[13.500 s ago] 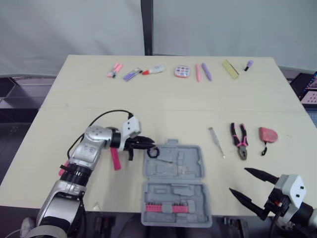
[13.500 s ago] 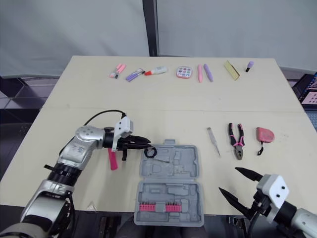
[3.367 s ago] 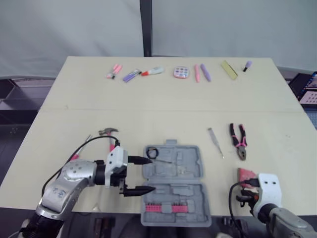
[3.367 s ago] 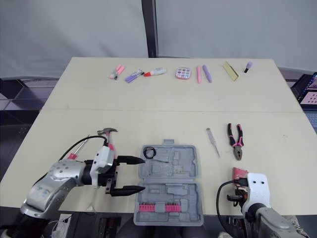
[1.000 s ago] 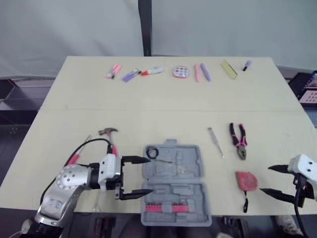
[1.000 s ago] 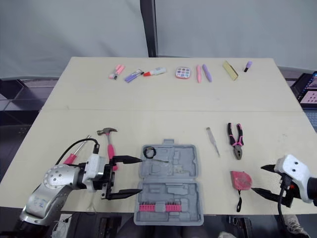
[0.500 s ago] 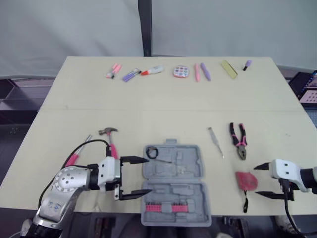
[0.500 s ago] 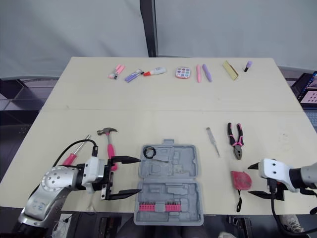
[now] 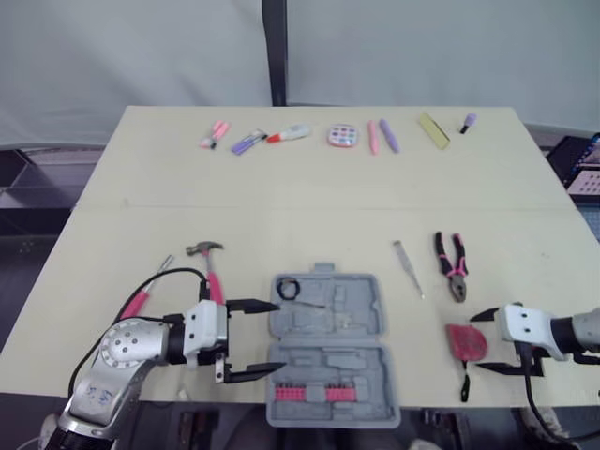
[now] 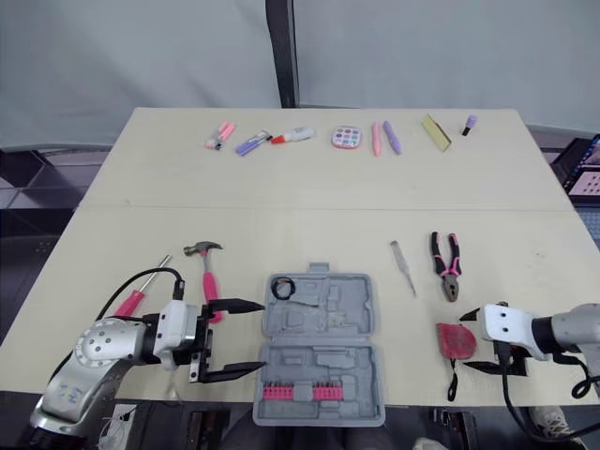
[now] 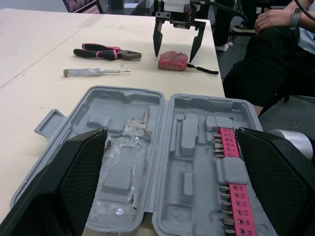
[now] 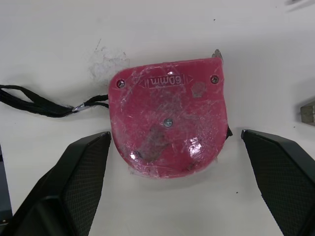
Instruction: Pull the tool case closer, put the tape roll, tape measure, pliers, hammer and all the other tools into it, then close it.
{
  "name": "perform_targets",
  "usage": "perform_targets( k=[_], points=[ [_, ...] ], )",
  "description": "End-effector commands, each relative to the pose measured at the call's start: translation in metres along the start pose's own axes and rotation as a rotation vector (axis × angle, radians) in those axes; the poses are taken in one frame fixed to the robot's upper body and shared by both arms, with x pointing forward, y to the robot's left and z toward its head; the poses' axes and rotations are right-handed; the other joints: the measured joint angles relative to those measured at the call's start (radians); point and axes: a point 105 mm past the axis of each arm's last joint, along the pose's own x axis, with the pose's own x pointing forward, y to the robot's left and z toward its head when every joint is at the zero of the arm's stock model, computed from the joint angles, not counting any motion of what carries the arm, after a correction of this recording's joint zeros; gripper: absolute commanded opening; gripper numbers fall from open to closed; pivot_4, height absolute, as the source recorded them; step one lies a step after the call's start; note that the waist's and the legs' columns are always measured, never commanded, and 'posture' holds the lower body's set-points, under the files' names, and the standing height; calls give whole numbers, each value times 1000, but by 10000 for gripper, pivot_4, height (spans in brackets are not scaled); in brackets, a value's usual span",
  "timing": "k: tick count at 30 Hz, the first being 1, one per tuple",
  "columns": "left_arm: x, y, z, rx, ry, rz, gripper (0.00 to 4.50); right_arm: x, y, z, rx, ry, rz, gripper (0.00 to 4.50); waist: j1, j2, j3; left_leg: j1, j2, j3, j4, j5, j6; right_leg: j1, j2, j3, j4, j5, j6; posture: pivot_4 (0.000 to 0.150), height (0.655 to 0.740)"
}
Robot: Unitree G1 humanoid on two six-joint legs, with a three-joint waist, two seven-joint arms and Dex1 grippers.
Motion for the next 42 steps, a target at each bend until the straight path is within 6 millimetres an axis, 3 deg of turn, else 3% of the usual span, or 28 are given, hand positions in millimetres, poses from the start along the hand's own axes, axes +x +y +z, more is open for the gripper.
perform_targets(
  k=[1, 19, 24, 33, 42],
  points=[
    [-1, -1, 10, 36, -9, 0, 45000, 0, -2, 1, -16, -4, -15, 44878, 0, 0, 0, 0, 0, 0, 0, 0, 0, 0, 0, 0, 0, 0, 0, 1500, 7134],
    [-1, -2, 13, 39, 1, -13, 45000, 6, -2, 3, -42, -17, -16, 44878, -1, 0, 0, 0, 0, 0, 0, 0, 0, 0, 0, 0, 0, 0, 0, 1500, 7134],
    [-1, -1, 12, 34, -1, -17, 45000, 7, -2, 6, -50, -30, -11, 29251, -1, 0, 0, 0, 0, 0, 0, 0, 0, 0, 0, 0, 0, 0, 0, 1500, 7134],
    [2, -2, 11, 24, -3, -11, 45000, 3, -9, 11, -44, -32, -36, 29272, -1, 0, 0, 0, 0, 0, 0, 0, 0, 0, 0, 0, 0, 0, 0, 1500, 7134],
    [-7, 3, -4, -17, 31, 22, 45000, -24, -31, 65, -131, 45, -23, 29272, 0, 2, 0, -1, 0, 0, 0, 0, 0, -1, 0, 0, 1, 0, 0, 1500, 7134]
  ],
)
